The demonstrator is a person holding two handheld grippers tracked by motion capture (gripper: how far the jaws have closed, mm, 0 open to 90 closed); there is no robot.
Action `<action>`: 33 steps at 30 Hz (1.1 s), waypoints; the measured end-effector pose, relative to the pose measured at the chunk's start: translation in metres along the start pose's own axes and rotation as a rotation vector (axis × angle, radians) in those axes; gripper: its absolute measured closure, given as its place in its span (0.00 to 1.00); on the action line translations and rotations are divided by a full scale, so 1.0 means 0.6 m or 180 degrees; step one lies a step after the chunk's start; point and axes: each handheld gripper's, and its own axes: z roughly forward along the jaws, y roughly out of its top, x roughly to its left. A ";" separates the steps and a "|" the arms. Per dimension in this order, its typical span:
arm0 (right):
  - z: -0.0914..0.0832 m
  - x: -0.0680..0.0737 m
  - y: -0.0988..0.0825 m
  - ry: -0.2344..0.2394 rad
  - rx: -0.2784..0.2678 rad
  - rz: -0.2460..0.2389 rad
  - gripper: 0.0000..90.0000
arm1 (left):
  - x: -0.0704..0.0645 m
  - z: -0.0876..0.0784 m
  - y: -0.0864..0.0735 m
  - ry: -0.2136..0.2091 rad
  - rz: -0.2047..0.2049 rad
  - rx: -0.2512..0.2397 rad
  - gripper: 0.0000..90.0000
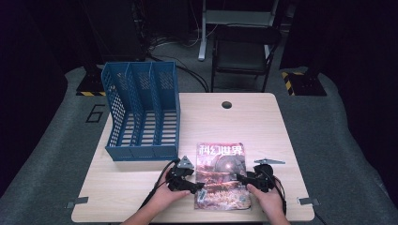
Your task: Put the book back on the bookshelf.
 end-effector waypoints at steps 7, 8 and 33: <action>0.005 0.010 0.000 0.0101 0.0046 -0.0081 0.46 | -0.007 0.002 -0.005 0.0074 0.0136 0.0065 0.31; 0.005 0.010 0.000 0.0103 0.0042 -0.0071 0.46 | -0.009 0.002 -0.006 0.0077 0.0135 0.0062 0.31; 0.012 0.020 0.004 -0.0017 -0.0057 0.0423 0.39 | -0.025 0.006 -0.019 0.0311 0.0123 -0.0130 0.32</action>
